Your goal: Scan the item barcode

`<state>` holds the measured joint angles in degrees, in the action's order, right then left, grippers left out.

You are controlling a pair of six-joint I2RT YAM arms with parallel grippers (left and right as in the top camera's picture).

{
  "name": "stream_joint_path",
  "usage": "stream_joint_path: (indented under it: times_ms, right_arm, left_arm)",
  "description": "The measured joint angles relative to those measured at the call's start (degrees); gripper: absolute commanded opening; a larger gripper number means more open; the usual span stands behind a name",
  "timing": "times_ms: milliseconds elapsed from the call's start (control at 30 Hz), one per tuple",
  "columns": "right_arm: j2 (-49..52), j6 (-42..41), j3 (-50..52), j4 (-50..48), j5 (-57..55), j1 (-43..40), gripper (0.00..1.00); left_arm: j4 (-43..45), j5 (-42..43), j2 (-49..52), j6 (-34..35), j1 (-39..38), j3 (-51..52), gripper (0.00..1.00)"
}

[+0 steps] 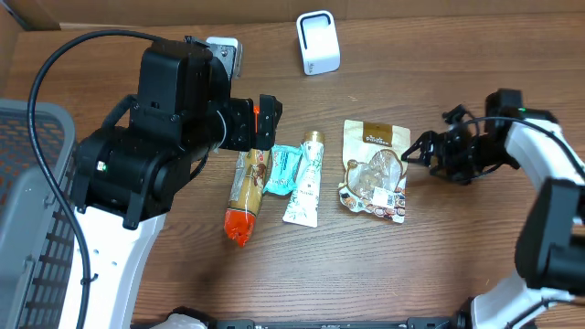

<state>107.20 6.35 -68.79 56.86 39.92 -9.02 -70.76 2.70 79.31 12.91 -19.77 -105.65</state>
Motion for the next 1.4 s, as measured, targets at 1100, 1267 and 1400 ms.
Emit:
stream_joint_path:
  times_ms: [1100, 1267, 1400]
  right_arm:
    - [2.7, -4.5, 11.3, -27.3, 8.3, 12.2, 0.56]
    - [3.5, -7.3, 12.3, -28.3, 4.3, 15.3, 0.06]
    - [3.4, -8.2, 12.3, -28.2, 4.7, 15.5, 0.04]
  left_arm:
    - [0.0, 0.0, 0.0, 0.0, 0.0, 0.0, 1.0]
    - [0.7, 0.0, 0.0, 0.0, 0.0, 0.0, 1.0]
    - [1.6, 0.0, 0.0, 0.0, 0.0, 0.0, 1.0]
